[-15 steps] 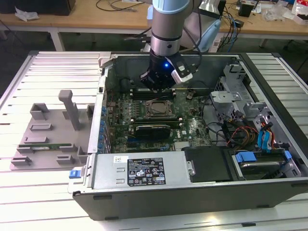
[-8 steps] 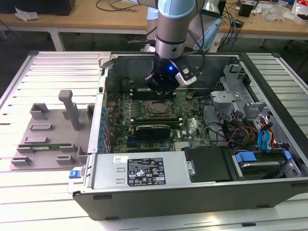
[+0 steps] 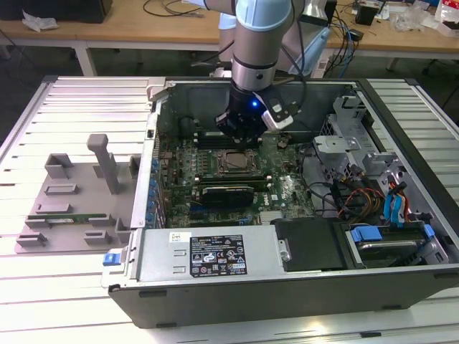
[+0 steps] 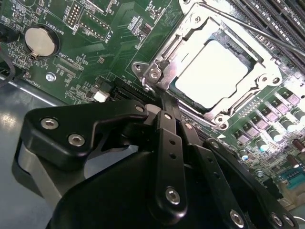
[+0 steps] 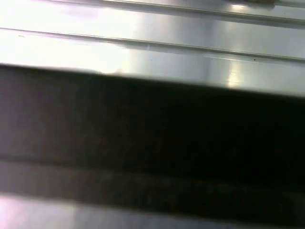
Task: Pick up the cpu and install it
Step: 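Install the first cpu locking lever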
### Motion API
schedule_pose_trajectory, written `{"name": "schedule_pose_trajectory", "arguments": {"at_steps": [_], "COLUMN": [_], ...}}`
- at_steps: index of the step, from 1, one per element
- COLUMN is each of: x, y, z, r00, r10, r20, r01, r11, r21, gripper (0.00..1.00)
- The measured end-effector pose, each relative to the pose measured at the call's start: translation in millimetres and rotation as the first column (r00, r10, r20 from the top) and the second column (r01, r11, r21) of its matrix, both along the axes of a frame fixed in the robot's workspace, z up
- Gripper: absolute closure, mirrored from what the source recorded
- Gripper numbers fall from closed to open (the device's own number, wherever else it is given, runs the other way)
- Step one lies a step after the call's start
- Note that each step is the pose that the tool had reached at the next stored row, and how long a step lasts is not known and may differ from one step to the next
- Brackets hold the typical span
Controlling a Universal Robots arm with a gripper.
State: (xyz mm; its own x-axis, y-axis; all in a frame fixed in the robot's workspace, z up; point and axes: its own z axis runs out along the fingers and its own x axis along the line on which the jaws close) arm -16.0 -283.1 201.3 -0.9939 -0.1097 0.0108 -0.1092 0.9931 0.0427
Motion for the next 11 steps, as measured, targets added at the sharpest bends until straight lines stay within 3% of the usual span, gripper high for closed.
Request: {"name": "schedule_pose_trajectory", "arguments": {"at_steps": [4, 8, 11], "x": [1.0, 0.7, 0.0], "y": [0.0, -0.1, -2.6], "z": [-0.1, 4.5, 5.2], "r00": [1.0000, 1.0000, 1.0000], "r10": [0.000, 0.000, 0.000], "r20": [0.0004, 0.0009, 0.0022], "r01": [0.000, 0.000, 0.000], "r11": [1.0000, 1.0000, 1.0000], "r21": [-0.0004, -0.0040, -0.0085], "gripper": [0.89, 0.89, 0.89]}}
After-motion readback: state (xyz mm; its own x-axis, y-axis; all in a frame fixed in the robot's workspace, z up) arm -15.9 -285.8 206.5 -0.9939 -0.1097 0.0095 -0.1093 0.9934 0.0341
